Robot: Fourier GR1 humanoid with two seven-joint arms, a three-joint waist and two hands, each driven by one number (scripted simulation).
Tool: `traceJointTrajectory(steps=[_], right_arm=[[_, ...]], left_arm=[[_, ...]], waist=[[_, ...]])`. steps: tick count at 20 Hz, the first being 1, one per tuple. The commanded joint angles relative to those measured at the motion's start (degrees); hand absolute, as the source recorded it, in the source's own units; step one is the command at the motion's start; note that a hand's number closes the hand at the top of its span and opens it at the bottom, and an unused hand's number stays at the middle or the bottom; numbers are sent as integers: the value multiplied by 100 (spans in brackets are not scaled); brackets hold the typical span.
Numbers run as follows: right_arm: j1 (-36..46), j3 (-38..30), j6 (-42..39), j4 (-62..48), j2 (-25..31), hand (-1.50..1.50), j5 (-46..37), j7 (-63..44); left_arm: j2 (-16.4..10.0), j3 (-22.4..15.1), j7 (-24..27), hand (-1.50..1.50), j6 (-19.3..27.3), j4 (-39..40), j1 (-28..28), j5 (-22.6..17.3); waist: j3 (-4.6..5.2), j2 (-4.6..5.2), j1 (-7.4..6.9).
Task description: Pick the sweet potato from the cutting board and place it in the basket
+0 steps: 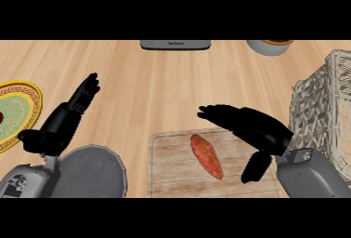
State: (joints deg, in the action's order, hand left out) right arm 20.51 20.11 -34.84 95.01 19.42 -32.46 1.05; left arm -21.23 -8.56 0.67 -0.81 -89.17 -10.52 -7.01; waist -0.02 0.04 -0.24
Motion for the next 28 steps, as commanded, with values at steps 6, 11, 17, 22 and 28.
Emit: traceJointTrajectory(steps=[6,11,17,22,28], right_arm=[[215,-238,222,-916,-384,-150,-520,977],[-273,-114,178,-493,-571,-150,-719,947],[-347,116,-180,71,-766,-150,-1105,269],[-575,106,201,-292,-667,-150,-1513,842],[-423,230,294,-599,-1055,-150,-1942,801]], left_arm=[[283,290,-119,0,-303,-169,95,271],[322,540,27,0,-542,-76,208,401],[271,826,-351,0,-848,-200,-30,254],[455,834,226,0,-869,-48,355,641],[537,1053,111,0,-1102,-74,280,614]], waist=[[1,0,-3],[1,-3,8],[2,-8,16],[2,-4,9],[2,-5,9]])
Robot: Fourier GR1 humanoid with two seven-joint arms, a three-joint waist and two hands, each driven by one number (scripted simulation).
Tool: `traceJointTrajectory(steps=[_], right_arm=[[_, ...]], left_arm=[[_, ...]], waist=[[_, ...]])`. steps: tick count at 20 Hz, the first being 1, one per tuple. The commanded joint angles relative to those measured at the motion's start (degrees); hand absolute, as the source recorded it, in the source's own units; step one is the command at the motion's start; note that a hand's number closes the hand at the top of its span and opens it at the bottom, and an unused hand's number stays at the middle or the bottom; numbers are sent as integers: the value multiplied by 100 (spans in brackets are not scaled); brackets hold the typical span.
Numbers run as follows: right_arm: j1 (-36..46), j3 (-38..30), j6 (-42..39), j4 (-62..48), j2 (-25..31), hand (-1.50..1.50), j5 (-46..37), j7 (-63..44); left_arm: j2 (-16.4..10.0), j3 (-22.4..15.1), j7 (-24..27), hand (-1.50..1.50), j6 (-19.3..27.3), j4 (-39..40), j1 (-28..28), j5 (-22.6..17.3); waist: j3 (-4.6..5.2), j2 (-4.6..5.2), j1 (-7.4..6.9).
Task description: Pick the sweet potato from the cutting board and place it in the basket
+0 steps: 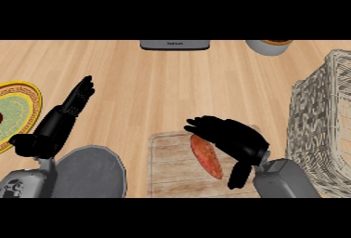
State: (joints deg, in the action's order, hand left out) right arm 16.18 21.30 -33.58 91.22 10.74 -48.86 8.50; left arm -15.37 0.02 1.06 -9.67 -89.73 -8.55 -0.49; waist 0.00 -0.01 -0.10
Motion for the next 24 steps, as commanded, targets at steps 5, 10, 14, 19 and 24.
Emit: traceJointTrajectory(steps=[5,10,14,19,24], right_arm=[[-149,301,210,-202,-397,-150,-612,-151],[115,22,322,-896,-319,-150,-841,104],[18,72,273,-803,-545,-150,-992,33],[356,75,164,-1491,-746,-150,-1091,135],[133,485,177,-1509,-452,150,-1430,505]], left_arm=[[332,-82,-340,0,51,-469,130,228],[201,225,-227,0,-156,-342,-1,157],[271,304,-278,0,-269,-88,-234,190],[229,438,-245,0,-321,-78,-160,204],[300,471,-291,0,-350,-48,-215,137]], waist=[[-1,-4,0],[0,0,-5],[0,-1,7],[0,4,-2],[0,0,4]])
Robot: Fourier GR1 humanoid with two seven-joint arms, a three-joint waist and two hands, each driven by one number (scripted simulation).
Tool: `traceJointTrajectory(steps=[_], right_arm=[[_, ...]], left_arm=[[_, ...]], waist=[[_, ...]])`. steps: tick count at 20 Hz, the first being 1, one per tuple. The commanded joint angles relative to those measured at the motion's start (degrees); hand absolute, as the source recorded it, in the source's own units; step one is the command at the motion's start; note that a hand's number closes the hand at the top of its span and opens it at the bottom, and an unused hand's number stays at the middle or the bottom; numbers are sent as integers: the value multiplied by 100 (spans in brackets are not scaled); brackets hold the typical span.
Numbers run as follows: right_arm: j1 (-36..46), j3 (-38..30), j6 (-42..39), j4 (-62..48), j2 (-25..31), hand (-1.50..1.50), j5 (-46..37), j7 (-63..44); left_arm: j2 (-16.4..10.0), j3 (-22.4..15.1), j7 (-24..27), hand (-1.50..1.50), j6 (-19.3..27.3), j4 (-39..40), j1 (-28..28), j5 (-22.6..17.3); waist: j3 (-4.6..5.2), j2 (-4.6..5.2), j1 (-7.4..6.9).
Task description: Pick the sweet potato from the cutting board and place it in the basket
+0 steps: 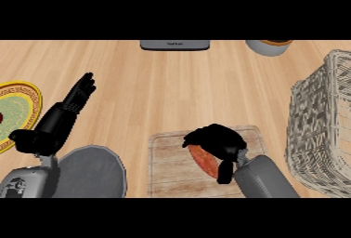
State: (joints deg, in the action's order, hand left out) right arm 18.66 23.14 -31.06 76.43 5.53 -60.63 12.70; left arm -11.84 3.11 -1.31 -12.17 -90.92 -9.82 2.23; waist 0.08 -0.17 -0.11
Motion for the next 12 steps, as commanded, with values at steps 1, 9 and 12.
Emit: traceJointTrajectory(steps=[1,9,12], right_arm=[[-392,433,188,-36,118,150,-358,184],[27,246,739,-370,465,150,-617,1114],[-1240,-140,883,724,237,150,-834,-812]], left_arm=[[2,-11,-232,0,-47,-291,-6,-11],[154,-105,-106,0,16,-417,223,182],[64,87,45,0,-1,-43,161,94]], waist=[[-8,12,2],[-9,13,-27],[-2,-49,226]])
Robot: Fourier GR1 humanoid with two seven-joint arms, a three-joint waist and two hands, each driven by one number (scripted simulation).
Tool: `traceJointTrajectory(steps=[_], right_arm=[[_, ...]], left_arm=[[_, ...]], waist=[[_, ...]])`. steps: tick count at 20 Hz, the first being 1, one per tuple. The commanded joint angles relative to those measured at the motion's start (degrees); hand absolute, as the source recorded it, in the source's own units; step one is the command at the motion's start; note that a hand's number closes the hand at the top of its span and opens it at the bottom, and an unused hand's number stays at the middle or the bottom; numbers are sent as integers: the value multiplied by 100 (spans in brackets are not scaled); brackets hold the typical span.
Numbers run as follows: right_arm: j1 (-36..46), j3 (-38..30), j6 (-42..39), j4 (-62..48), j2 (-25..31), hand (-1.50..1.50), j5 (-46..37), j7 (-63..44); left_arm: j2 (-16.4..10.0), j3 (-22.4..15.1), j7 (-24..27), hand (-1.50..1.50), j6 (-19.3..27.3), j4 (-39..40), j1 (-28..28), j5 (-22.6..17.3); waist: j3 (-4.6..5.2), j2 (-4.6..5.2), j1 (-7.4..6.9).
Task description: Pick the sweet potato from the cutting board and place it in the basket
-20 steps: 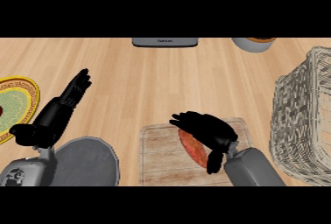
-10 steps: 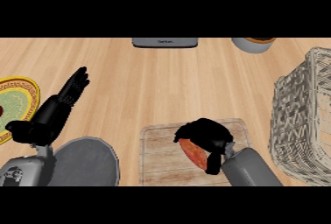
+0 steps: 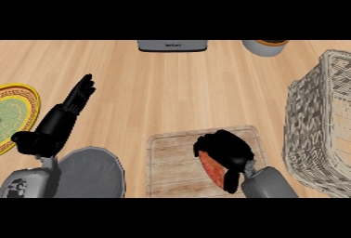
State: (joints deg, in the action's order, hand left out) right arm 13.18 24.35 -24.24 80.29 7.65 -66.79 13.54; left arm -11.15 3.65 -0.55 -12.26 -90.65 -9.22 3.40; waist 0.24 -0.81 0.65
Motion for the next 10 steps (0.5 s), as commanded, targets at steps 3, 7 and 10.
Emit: traceJointTrajectory(steps=[3,7,10], right_arm=[[-1631,-948,874,547,92,150,-271,-1672],[-2795,-602,1480,1879,-199,150,-606,-2282],[-3809,-261,1746,3014,-201,150,-676,-2421]], left_arm=[[-99,274,68,0,149,-20,317,6],[-125,225,131,0,6,73,214,-40],[-61,139,-79,0,-14,-90,125,-79]], waist=[[-13,-52,531],[-13,5,335],[-19,31,165]])
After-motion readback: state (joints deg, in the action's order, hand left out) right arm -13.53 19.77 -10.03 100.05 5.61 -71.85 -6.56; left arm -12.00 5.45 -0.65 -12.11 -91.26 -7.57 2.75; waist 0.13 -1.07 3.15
